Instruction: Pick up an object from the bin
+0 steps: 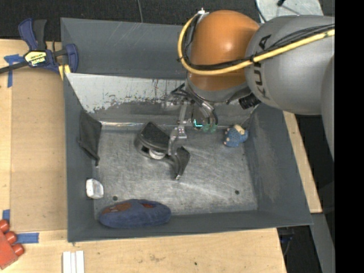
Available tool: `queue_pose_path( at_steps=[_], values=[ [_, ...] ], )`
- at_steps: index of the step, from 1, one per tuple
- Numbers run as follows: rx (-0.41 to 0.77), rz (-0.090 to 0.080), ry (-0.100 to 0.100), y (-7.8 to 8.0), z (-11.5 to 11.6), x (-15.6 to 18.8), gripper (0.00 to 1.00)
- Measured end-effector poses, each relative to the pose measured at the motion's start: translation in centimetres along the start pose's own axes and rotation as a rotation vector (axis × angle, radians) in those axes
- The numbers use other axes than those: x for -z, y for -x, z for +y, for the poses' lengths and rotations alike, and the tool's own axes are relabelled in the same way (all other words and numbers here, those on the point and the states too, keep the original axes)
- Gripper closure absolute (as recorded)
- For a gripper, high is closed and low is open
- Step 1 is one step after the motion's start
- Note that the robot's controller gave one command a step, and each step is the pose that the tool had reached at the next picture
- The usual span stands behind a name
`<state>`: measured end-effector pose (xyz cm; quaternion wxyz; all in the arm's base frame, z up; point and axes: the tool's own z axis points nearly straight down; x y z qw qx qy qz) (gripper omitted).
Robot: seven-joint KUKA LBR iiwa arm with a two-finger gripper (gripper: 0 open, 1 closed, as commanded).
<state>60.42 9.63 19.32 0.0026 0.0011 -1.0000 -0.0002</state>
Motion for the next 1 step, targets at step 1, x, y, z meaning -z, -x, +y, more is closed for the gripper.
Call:
queue_pose_path(
  at_steps=[1],
  values=[
    [-0.059, -0.016, 0.002, 0.26, 1.82, -8.97, 0.00]
  ],
)
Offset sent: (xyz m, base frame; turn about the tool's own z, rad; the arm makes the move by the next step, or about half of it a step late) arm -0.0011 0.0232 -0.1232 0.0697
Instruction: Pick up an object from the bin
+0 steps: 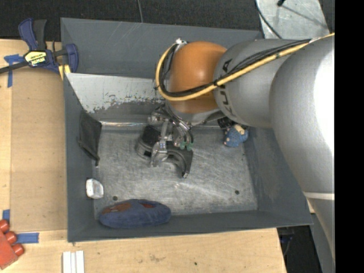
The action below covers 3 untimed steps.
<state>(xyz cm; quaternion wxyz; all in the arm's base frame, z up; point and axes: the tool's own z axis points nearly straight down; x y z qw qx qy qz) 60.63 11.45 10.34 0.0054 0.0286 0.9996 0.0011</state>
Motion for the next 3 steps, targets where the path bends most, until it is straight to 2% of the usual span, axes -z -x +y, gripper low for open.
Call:
queue_pose_path(
  at_steps=[1, 2, 3],
  values=[
    [-0.414, 0.006, -0.003, 0.9, -0.4, 0.1, 0.00],
    [-0.411, 0.008, -0.004, 0.8, -0.4, 0.1, 1.00],
    [-0.351, 0.007, -0.003, 0.4, -1.6, 16.4, 1.00]
  ],
)
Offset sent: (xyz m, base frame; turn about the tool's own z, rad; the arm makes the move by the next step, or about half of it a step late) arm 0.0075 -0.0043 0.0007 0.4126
